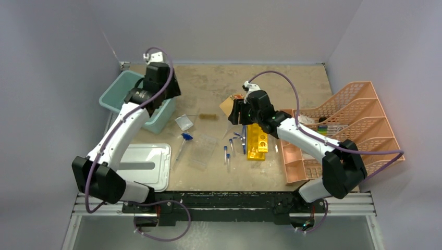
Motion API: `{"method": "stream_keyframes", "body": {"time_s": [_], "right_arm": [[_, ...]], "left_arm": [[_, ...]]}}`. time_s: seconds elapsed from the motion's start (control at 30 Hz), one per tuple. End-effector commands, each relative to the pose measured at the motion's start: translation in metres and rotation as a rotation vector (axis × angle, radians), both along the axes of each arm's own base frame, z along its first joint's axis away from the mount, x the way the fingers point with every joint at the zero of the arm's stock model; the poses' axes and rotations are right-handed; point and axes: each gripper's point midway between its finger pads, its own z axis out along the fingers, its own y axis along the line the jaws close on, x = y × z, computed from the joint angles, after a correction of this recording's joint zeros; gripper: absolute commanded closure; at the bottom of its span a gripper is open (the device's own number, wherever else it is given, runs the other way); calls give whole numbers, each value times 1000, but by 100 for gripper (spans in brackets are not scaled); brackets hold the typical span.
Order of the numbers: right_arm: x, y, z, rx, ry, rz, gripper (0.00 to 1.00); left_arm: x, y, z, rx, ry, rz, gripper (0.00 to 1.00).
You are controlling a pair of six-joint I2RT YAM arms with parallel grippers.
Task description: Organize the chemistry lab equipment
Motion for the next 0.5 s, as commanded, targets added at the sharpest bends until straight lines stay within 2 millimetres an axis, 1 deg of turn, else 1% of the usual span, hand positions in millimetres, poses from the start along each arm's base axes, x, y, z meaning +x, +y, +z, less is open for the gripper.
{"method": "stream_keyframes", "body": {"time_s": [0.0, 0.03, 0.07, 0.13, 0.2, 0.3, 0.43, 0.47], "right_arm": [[5, 5, 19, 37, -57, 18, 38], [5, 5, 18, 37, -53, 18, 38], [4, 4, 17, 39, -48, 16, 38], [2, 6, 14, 50, -32, 13, 38], [2, 7, 14, 63, -21, 10, 38], [0, 7, 11, 67, -9, 5, 38], [0, 7, 9, 67, -1, 2, 38], [0, 8, 8, 67, 0, 2, 38]], "left_arm": [[-46, -37, -24, 65, 104, -203, 43], [-55, -44, -32, 67, 125, -235, 42], [-66, -53, -45, 57, 157, -276, 40], [-83, -71, -65, 17, 204, -337, 35], [-97, -78, -84, 7, 244, -330, 32], [-110, -75, -109, 31, 292, -276, 29], [-120, -58, -144, 102, 357, -164, 28], [-123, -57, -154, 102, 374, -144, 28]]}}
